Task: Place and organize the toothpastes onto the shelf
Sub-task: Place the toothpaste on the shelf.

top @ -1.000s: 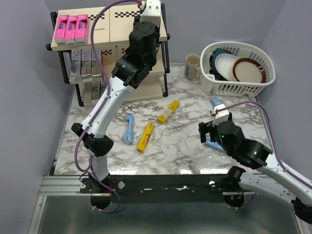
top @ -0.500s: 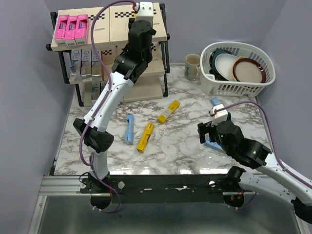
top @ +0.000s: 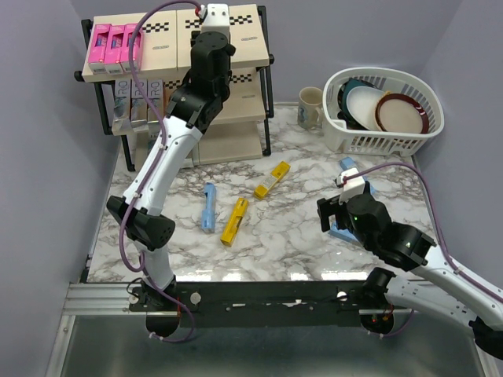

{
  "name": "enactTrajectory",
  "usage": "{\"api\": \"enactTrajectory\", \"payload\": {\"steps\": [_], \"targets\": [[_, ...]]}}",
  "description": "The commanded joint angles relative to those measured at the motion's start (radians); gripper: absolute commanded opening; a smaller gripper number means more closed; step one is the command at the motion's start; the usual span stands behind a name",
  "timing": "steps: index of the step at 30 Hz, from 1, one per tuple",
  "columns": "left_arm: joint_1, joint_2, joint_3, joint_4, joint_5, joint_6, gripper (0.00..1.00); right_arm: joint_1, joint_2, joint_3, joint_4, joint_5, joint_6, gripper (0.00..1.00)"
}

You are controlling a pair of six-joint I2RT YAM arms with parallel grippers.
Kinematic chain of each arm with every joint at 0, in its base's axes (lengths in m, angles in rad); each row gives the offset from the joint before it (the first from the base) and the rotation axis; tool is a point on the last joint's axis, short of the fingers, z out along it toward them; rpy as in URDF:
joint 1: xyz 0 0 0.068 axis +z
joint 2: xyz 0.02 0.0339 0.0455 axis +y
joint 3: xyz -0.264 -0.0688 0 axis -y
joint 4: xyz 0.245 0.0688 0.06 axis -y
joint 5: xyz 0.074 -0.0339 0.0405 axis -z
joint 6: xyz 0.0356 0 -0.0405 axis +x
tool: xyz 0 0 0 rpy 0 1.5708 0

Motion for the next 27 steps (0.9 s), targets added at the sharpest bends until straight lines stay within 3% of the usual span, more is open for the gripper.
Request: {"api": "enactTrajectory", "payload": {"steps": [1,10,17,20,24,27], "targets": [[0.022,-0.046,-0.003,-0.006,0.019,-0.025,0.39,0.002,0.003,-0.003,0.014,-0.014,-0.006,1.0],[0.039,-0.054,-0.019,-0.018,0.017,-0.042,0.42,0.002,0.011,-0.003,0.014,-0.015,-0.009,1.0],[0.047,-0.062,-0.019,-0.026,0.028,-0.051,0.58,0.002,0.015,-0.002,0.016,-0.02,-0.01,1.0],[0.047,-0.065,-0.017,-0.026,0.037,-0.054,0.6,0.002,0.018,0.0,0.016,-0.022,-0.01,1.0],[0.047,-0.062,-0.017,-0.027,0.039,-0.046,0.59,0.002,0.018,0.0,0.013,-0.022,-0.01,1.0],[0.047,-0.059,-0.015,-0.026,0.016,-0.04,0.49,0.002,0.017,-0.002,0.016,-0.023,-0.012,1.0]]}}
